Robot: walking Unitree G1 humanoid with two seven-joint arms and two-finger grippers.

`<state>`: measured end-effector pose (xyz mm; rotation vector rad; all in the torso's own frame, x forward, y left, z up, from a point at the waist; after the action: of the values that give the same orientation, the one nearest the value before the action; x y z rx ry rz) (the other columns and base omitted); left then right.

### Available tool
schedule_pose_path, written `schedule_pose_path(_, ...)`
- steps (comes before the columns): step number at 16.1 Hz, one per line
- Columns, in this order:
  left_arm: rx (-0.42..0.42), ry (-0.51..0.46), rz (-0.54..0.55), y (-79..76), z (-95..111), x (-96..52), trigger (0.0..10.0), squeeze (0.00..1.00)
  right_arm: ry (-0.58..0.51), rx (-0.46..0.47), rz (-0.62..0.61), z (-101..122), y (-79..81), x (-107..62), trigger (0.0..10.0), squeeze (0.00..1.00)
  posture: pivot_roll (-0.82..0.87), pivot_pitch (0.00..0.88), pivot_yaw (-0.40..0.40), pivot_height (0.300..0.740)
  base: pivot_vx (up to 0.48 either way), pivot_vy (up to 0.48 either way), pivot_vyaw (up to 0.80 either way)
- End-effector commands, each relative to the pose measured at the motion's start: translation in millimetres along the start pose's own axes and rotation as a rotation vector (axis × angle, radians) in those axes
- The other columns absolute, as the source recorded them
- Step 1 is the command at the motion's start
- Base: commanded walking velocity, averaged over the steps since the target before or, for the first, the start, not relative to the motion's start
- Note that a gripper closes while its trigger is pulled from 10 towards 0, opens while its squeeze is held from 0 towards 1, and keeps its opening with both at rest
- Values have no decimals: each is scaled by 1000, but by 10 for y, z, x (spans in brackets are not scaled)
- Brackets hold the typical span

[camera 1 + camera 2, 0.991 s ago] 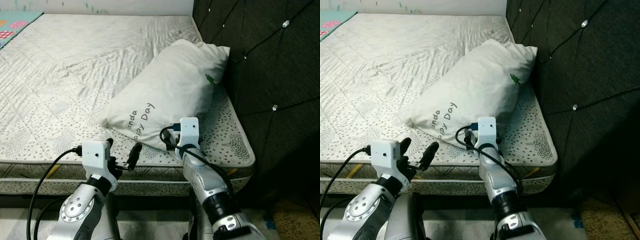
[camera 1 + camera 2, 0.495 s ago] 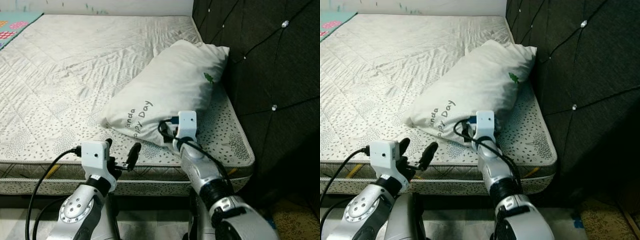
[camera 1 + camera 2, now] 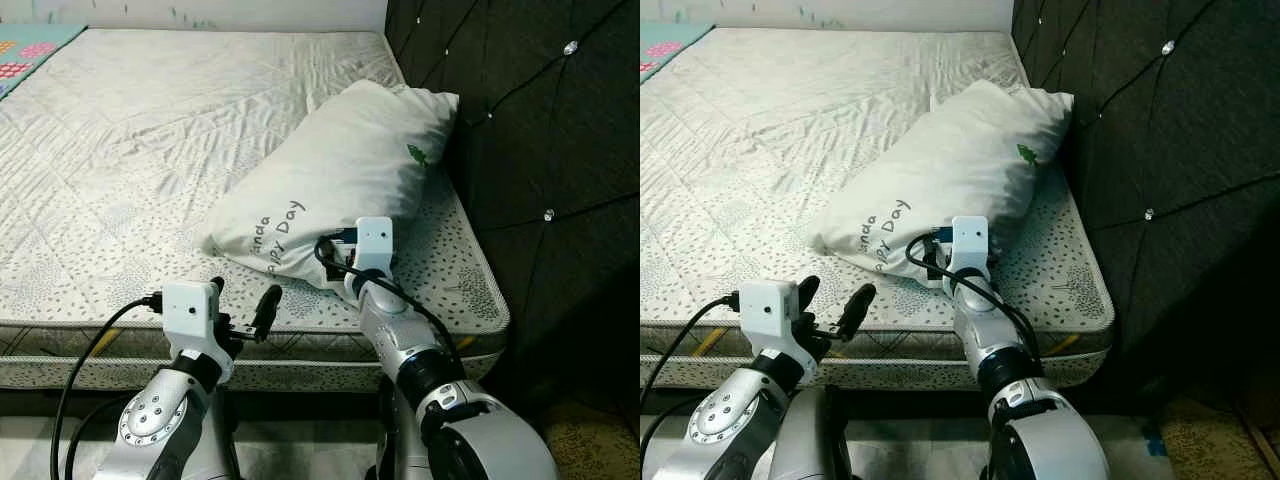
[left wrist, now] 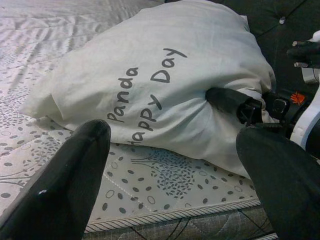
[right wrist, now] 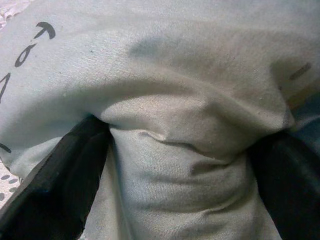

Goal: Clean up the room

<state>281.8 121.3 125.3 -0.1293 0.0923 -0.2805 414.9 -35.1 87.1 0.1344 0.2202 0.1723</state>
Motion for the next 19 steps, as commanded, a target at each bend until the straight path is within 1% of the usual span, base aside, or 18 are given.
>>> schedule_pose_path(1,20,-14,15,26,61,-10,10000,0,-72,43,106,280,516,23,0,0,-15,48,-14,533,0,0,0)
schedule_pose_path(2,21,-15,17,28,63,-8,10000,0,-78,35,101,293,471,30,0,0,-16,49,-14,533,0,0,0)
schedule_pose_path(4,24,-18,22,40,68,3,10000,0,-89,22,79,326,325,58,0,0,-19,49,-14,533,0,0,0)
schedule_pose_path(7,26,-19,25,47,70,10,10000,0,-108,11,69,374,229,74,0,0,-19,45,-13,533,0,0,0)
schedule_pose_path(8,27,-20,25,49,72,12,10000,0,-115,-11,66,390,221,77,10000,0,-19,44,-13,533,0,0,0)
schedule_pose_path(10,29,-22,25,47,76,15,10000,0,-143,-50,63,447,197,77,10000,0,-16,40,-13,533,0,0,0)
schedule_pose_path(11,29,-24,27,54,86,14,10000,0,-165,-50,67,487,156,68,10000,1000,-15,38,-13,533,0,0,0)
schedule_pose_path(12,30,-25,30,62,89,13,10000,0,-179,-48,66,505,105,58,10000,1000,-20,29,-14,533,0,0,0)
schedule_pose_path(13,30,-25,33,70,82,18,10000,0,-178,-54,42,476,-11,39,10000,1000,-26,28,-13,533,0,0,0)
schedule_pose_path(14,29,-26,33,71,83,24,10000,0,-179,-54,28,458,-82,23,10000,1000,-28,25,-13,533,0,0,0)
schedule_pose_path(16,25,-32,29,63,93,41,10000,0,-188,-88,16,422,-216,-26,10000,1000,-34,23,-10,533,0,0,0)
schedule_pose_path(17,17,-37,26,61,100,46,10000,0,-192,-122,-4,418,-282,-41,10000,0,-39,19,-9,533,0,0,0)
schedule_pose_path(18,21,-38,24,63,102,52,10000,0,-181,-102,-4,388,-341,-59,8863,0,-40,16,-9,533,0,0,0)
schedule_pose_path(19,25,-38,23,70,103,64,10000,0,-189,-77,-7,390,-412,-91,0,0,-41,12,-9,533,0,0,0)
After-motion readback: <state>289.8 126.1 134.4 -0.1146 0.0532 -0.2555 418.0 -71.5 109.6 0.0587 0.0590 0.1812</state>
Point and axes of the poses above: a point about 5 cm out from each wrist's last joint towards the gripper, its own x axis pointing out of the wrist towards the gripper, its own z axis along the axis of the wrist's last joint, y = z × x, the point moved 6 cm from there along x, pointing out of the wrist towards the gripper, and after that the axes turned 2 degrees about x, right-handed, at the moved point
